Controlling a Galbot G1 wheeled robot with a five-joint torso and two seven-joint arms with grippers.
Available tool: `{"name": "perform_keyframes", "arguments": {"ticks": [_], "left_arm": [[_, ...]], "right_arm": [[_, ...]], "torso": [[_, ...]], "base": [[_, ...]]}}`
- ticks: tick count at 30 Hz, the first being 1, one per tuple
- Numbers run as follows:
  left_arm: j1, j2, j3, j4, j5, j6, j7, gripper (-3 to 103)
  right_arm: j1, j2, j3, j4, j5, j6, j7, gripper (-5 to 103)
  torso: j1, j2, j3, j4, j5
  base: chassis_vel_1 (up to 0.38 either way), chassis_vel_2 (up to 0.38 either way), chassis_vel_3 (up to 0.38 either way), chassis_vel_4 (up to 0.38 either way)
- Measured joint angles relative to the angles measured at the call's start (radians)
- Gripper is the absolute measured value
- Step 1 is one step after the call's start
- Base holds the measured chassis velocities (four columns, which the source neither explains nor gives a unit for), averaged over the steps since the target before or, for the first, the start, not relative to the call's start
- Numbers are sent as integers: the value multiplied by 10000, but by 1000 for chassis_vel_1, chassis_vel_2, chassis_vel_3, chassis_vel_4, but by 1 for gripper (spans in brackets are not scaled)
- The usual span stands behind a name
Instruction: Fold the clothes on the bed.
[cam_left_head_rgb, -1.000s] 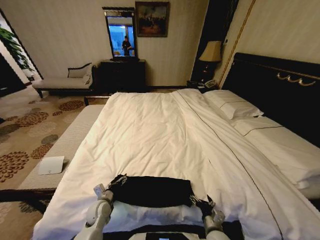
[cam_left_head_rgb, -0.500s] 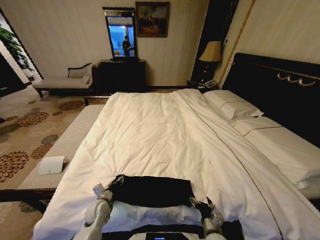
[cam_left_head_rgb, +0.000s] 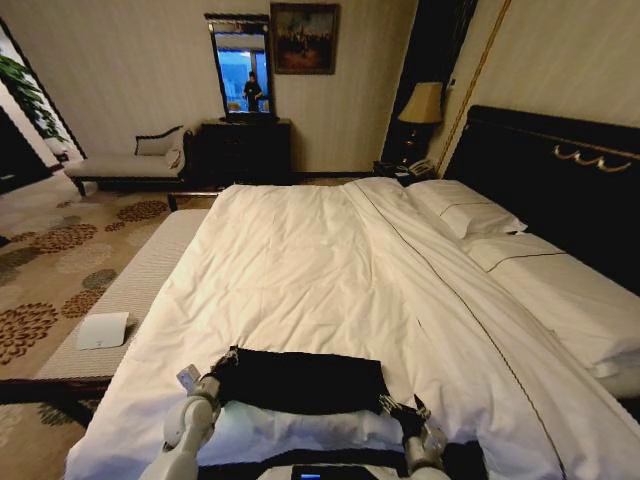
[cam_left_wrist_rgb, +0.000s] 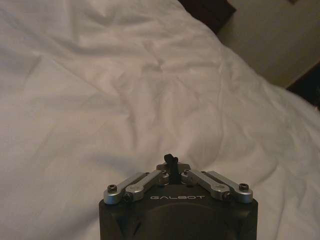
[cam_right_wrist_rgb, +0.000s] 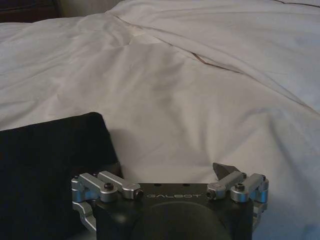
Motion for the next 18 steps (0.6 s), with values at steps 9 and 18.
{"name": "perform_keyframes", "arguments": {"ticks": [9,18], "left_arm": [[-421,-236,-141,189,-837,-150,-241,5],[-566,-391,-127,385,-541,-726,-358,10]], "right_arm": [[81,22,43,-105,-2,207,-42,100],[153,-24,113,-134,43,472,-207,100]], "torso": [[0,0,0,-1,2],[0,0,0,1,-1]], "base": [[0,0,0,0],[0,0,0,0]]}}
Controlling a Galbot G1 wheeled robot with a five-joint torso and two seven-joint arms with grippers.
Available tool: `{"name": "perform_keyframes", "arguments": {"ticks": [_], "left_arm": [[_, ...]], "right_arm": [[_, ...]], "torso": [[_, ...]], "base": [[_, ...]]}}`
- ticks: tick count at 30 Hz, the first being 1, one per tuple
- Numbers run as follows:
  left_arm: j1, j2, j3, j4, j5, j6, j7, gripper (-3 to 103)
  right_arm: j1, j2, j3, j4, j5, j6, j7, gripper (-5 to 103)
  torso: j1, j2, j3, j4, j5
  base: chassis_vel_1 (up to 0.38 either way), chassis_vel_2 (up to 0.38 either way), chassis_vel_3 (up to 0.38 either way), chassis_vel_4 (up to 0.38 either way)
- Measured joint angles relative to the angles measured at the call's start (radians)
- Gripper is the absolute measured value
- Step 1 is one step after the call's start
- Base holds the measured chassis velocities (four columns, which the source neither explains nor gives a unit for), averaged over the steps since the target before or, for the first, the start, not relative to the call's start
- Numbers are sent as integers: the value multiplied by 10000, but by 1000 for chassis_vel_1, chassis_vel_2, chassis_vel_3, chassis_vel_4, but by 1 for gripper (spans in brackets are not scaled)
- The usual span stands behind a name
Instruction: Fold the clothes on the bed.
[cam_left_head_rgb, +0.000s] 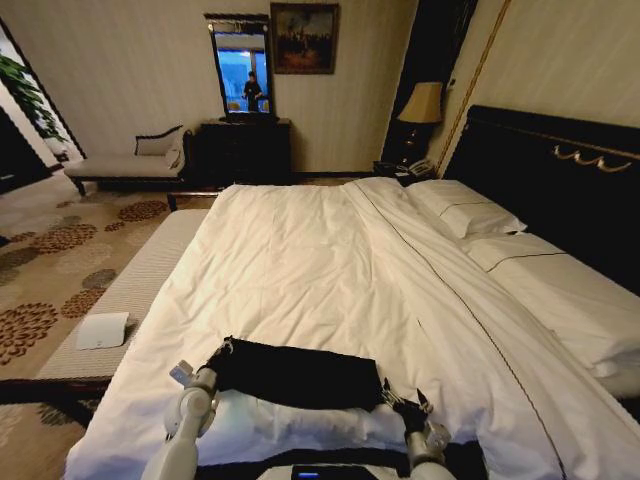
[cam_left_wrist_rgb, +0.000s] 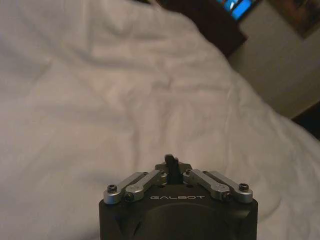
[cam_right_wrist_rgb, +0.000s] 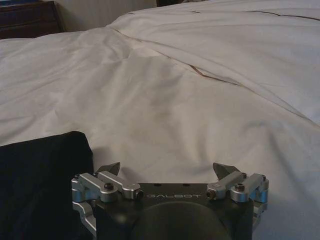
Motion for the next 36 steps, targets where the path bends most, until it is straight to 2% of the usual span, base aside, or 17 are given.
{"name": "perform_keyframes", "arguments": {"ticks": [1,3,4,5,6,8,9,10,11,15,16,17,18,20,24,29,36], "left_arm": [[0,0,0,0,0,0,0,10],[44,-3,-151,-452,90,-529,1,20],[84,17,-227,-715,169,-746,0,20],[149,65,-269,-988,242,-897,7,26],[149,65,-269,-988,242,-897,7,26],[445,283,-307,-1792,555,-1099,149,36],[640,418,-280,-2180,854,-1106,223,36],[879,577,-223,-2566,1292,-1058,306,42],[879,577,-223,-2566,1292,-1058,306,42],[1905,1080,-107,-3288,3120,-349,79,64],[1905,1080,-107,-3288,3120,-349,79,64],[2300,1179,-71,-3313,3554,-187,-35,69],[2672,1241,-17,-3308,3933,-202,22,74],[3044,1275,46,-3293,4244,-297,189,74],[4437,1126,241,-3271,4724,-1047,1166,96],[4241,1062,-326,-2555,4741,-1348,1147,100],[3556,1398,-1486,-1827,4576,-1495,1047,100]], "right_arm": [[0,0,0,0,0,0,0,100],[-78,56,18,97,0,34,9,100],[-125,97,52,181,4,58,37,100],[-163,131,100,268,12,82,77,100],[-163,131,100,268,12,82,77,100],[-264,221,252,570,77,131,238,100],[-315,252,314,734,128,147,329,100],[-402,273,359,959,205,174,429,100],[-402,273,359,959,205,174,429,100],[-805,288,161,1747,676,138,507,100],[-805,288,161,1747,676,138,507,100],[-866,315,51,1853,798,89,508,100],[-883,339,-43,1880,882,49,507,100],[-884,359,-136,1880,972,9,506,100],[-921,368,-418,1857,1668,-284,515,100],[-969,560,-641,1954,2421,-423,662,100],[-998,654,-640,2200,2805,-425,791,100]], "torso": [[0,0,0,0,0],[0,0,-1,0,7],[0,0,-2,-1,5],[0,0,-2,-1,2],[0,0,-2,-1,2],[0,0,-1,0,5],[0,0,-2,0,5],[0,0,-2,0,3],[0,0,-2,0,3],[0,1,-2,-2,1],[0,1,-2,-2,1],[0,1,-2,-2,1],[0,1,-2,-1,-1],[-1,1,-2,-2,1],[-3,2,-2,3,3],[-3,2,-2,0,0],[-1,2,-1,-2,-1]], "base": [[0,0,0,0],[0,0,0,0],[0,0,0,0],[0,0,0,0],[0,0,0,0],[0,0,0,0],[0,0,0,0],[0,0,0,0],[0,0,0,0],[0,0,0,0],[0,0,0,0],[0,0,0,0],[0,0,0,0],[0,0,0,0],[0,0,0,0],[0,0,0,0],[0,0,0,0]]}}
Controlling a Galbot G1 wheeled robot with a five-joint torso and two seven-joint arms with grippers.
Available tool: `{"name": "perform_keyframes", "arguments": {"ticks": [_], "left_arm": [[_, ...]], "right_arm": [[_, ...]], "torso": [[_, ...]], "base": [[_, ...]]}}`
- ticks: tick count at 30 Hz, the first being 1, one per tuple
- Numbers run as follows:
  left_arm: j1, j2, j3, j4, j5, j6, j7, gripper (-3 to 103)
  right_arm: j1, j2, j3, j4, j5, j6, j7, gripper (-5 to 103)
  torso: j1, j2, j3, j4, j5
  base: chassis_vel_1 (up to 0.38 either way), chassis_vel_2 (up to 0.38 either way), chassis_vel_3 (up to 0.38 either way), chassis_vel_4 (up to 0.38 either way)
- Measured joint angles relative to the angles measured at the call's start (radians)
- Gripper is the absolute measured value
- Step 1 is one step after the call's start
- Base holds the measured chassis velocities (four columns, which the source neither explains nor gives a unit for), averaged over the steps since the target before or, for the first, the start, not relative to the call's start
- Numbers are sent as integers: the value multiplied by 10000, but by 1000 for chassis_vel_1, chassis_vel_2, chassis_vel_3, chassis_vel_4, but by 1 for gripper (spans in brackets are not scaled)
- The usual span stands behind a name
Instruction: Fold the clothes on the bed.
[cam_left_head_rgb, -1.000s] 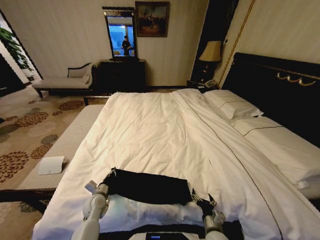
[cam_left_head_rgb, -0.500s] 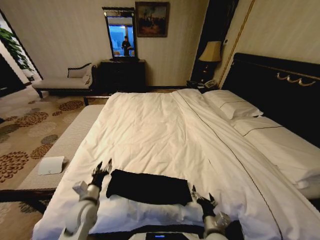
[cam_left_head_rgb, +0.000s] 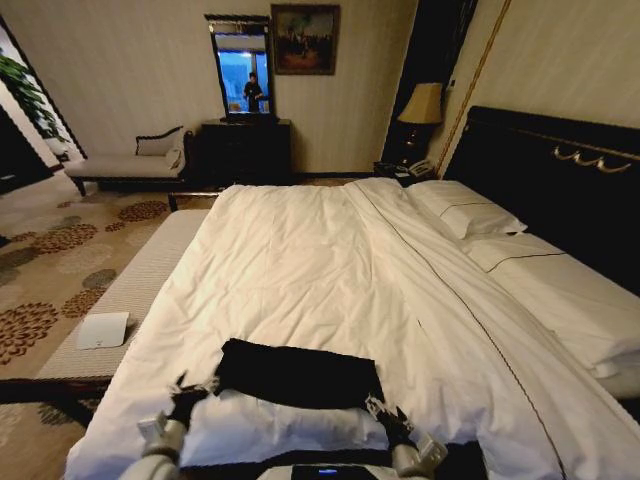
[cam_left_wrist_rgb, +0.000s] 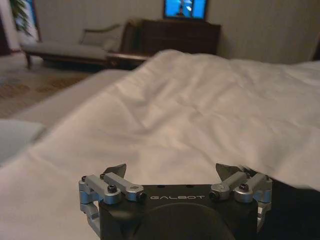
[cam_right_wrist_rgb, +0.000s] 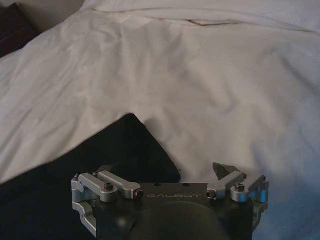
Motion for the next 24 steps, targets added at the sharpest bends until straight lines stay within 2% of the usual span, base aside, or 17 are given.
{"name": "perform_keyframes", "arguments": {"ticks": [7,13,17,22,23,24], "left_arm": [[-296,287,-638,-41,-417,68,-2,100],[-289,261,-765,-317,-561,245,-55,100],[-282,260,-890,-517,-715,347,-105,100],[-241,269,-1005,-653,-840,412,-159,100],[-236,264,-1017,-665,-842,414,-165,100],[-236,257,-1019,-670,-842,416,-169,100]], "right_arm": [[-104,34,-129,1101,1128,-145,372,100],[159,-281,-338,1182,1978,-1170,417,100],[415,-486,-452,952,2150,-1586,323,100],[489,-465,-741,1009,2165,-1682,239,100],[482,-443,-814,1048,2132,-1683,238,103],[462,-428,-879,1098,2096,-1683,242,100]], "torso": [[1,-2,0,0,2],[0,-1,0,1,3],[1,-2,0,1,4],[1,-2,0,1,3],[1,-2,0,1,4],[1,-1,0,2,3]], "base": [[0,0,0,0],[0,0,0,0],[0,0,0,0],[0,0,0,0],[0,0,0,0],[0,0,0,0]]}}
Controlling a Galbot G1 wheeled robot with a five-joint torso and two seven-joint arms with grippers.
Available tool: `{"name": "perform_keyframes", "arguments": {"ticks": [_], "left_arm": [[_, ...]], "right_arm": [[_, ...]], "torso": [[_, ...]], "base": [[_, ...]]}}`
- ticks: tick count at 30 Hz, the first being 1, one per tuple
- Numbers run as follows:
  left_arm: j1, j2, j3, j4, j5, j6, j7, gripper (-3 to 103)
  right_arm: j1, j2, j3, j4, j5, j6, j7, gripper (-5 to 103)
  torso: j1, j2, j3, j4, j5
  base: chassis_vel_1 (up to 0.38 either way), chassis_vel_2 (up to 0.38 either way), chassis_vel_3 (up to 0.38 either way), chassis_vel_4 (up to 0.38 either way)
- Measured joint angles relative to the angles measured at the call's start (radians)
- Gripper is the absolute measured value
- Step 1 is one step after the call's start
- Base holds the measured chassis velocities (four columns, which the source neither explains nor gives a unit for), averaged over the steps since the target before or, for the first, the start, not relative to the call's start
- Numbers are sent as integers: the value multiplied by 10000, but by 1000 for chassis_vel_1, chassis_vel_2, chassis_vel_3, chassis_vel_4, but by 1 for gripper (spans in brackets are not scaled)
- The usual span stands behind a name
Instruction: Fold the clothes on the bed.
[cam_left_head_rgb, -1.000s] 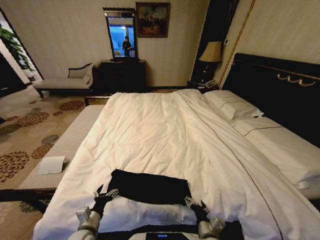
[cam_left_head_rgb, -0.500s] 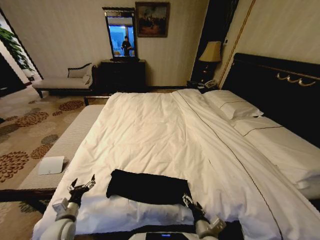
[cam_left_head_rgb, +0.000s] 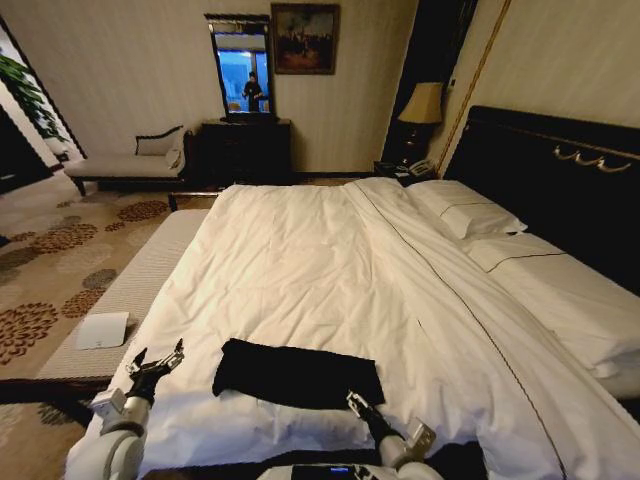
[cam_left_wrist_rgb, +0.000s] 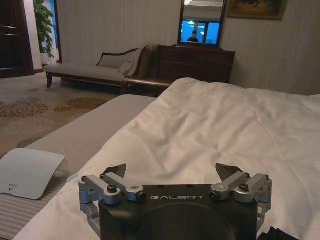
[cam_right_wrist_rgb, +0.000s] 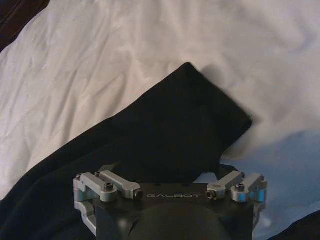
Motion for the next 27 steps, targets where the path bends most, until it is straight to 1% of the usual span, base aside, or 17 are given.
{"name": "perform_keyframes", "arguments": {"ticks": [1,2,3,5,6,9,10,12,13,15,17,21,22,25,27], "left_arm": [[-1,-6,0,-7,0,7,-2,100],[-12,-12,5,-15,0,15,-4,100],[-12,-12,5,-15,0,15,-4,100],[-52,-16,48,-26,18,34,-6,100],[-71,-17,69,-26,28,42,-7,100],[-96,-23,114,-26,45,51,-18,100],[-99,-32,141,-26,64,52,-23,100],[-80,-43,174,-32,84,52,-26,100],[-80,-43,174,-32,84,52,-26,100],[-52,-44,186,-52,92,52,-26,100],[-47,-41,186,-58,92,47,-26,100],[-44,-9,180,-68,88,12,-27,100],[-44,-9,180,-68,88,12,-27,100],[-44,0,220,-74,87,-11,-28,100],[-45,1,233,-74,87,-16,-27,100]], "right_arm": [[-40,5,-58,63,-34,0,15,100],[-100,3,-103,145,-66,4,41,95],[-100,3,-103,145,-66,4,41,95],[-245,-18,-128,351,-105,17,109,84],[-316,-22,-129,442,-118,28,132,81],[-389,-7,-121,511,-154,65,180,79],[-404,23,-106,512,-205,111,228,78],[-425,69,-75,475,-294,204,296,68],[-425,69,-75,475,-294,204,296,68],[-480,81,-29,459,-344,250,342,57],[-512,80,-6,459,-369,263,359,57],[-592,68,71,461,-524,354,479,35],[-592,68,71,461,-524,354,479,35],[-629,84,106,470,-688,436,639,19],[-664,70,134,505,-736,436,669,19]], "torso": [[0,0,0,0,0],[0,0,0,0,1],[0,0,0,0,1],[0,0,0,-1,0],[0,0,0,-1,0],[0,0,0,-1,0],[0,0,0,-1,0],[0,0,0,0,0],[0,0,0,0,0],[0,0,0,-1,1],[0,0,0,-1,1],[0,0,0,-1,0],[0,0,0,-1,0],[0,0,0,0,1],[0,0,0,-1,1]], "base": [[0,0,0,0],[0,0,0,0],[0,0,0,0],[0,0,0,0],[0,0,0,0],[0,0,0,0],[0,0,0,0],[0,0,0,0],[0,0,0,0],[0,0,0,0],[0,0,0,0],[0,0,0,0],[0,0,0,0],[0,0,0,0],[0,0,0,0]]}}
